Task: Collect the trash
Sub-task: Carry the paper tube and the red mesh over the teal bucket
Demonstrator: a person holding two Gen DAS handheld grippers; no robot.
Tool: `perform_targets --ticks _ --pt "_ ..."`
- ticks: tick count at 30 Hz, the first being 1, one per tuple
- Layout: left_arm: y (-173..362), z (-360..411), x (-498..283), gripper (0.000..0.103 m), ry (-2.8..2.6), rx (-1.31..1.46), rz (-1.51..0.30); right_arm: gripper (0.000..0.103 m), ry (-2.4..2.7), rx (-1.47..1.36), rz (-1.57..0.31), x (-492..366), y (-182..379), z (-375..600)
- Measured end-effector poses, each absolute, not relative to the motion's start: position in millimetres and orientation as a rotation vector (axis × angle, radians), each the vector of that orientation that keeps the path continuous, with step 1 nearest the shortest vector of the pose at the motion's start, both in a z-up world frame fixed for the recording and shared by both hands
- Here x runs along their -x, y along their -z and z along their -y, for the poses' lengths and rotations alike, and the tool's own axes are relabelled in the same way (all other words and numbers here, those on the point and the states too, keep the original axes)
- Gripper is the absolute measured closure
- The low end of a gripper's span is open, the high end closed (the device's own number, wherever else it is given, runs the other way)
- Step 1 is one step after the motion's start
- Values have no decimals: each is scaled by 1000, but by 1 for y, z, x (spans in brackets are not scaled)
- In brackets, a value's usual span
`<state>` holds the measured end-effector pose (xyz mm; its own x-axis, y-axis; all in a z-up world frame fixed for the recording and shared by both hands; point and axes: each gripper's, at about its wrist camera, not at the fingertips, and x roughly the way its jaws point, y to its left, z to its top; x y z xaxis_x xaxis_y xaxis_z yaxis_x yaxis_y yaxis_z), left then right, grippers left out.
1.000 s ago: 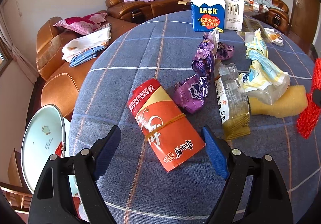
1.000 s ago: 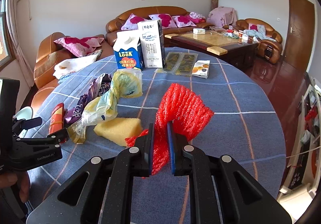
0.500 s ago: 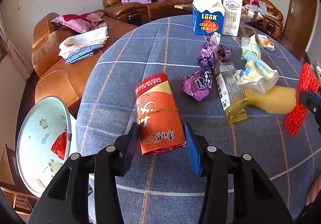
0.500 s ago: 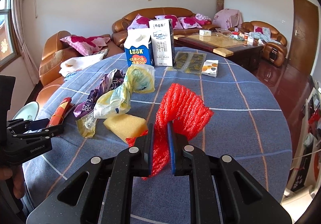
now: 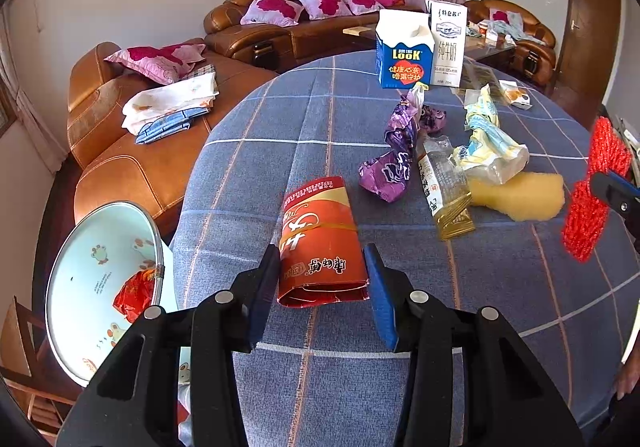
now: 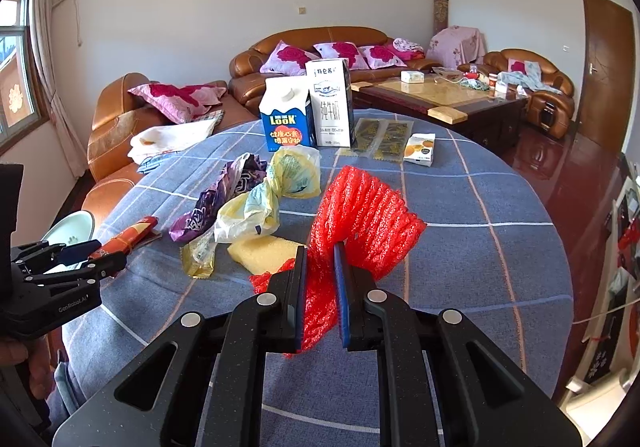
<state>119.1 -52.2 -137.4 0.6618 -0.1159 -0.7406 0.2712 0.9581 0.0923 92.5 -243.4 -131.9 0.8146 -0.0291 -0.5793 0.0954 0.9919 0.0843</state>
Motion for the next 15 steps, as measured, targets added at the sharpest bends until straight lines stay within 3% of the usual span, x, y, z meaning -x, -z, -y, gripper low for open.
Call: perform_targets --ticks 15 --pt "116 40 -105 61 208 -172 -739 90 -13 -111 -573 -86 121 221"
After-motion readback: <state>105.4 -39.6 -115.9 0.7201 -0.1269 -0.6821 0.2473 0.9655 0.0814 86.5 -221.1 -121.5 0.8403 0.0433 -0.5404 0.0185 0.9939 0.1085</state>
